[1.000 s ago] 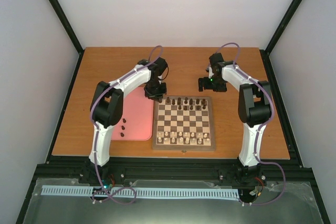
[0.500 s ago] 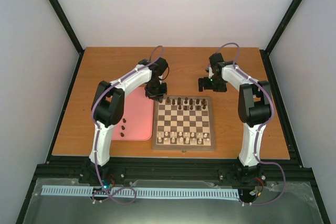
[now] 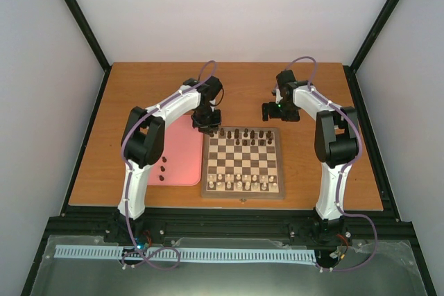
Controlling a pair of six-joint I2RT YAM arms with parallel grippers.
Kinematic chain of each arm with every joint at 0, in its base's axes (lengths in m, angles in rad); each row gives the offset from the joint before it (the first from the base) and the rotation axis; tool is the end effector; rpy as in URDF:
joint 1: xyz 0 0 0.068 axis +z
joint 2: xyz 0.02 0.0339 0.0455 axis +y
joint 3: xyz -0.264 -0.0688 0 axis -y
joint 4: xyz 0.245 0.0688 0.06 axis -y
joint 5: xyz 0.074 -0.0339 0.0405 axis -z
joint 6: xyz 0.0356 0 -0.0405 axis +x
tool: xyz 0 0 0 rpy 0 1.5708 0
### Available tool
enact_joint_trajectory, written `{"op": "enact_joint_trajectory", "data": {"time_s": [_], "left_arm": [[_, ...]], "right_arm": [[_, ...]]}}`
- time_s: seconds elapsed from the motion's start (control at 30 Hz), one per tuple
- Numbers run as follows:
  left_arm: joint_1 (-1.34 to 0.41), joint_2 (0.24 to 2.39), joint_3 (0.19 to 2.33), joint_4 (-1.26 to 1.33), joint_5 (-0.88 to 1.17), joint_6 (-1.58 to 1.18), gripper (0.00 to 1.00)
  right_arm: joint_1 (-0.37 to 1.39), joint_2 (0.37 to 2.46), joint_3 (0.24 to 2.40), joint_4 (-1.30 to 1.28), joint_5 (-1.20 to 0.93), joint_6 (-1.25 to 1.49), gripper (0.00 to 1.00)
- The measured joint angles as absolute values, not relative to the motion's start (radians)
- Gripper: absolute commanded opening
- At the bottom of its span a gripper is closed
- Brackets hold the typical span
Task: Set up the chess pieces on the board
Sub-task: Place the chess piece on the chessboard.
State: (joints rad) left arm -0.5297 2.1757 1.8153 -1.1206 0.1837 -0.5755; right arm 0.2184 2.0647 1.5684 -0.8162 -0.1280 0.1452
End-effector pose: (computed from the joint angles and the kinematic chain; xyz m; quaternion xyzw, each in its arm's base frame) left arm 0.3681 -0.2230 0.1918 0.0187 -0.9946 0.1015 0.0101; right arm 0.4062 0.0948 0.1764 -0.0444 0.9887 0.0856 0.1149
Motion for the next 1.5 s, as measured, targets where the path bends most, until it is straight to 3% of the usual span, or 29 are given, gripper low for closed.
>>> {"op": "enact_joint_trajectory", "data": {"time_s": [1.5], "left_arm": [[-0.531,2.154,1.815,-1.108,0.2,-0.575,0.34]], "right_arm": [[0.218,2.065,1.568,-0.816,-0.132,0.145,1.0]]}}
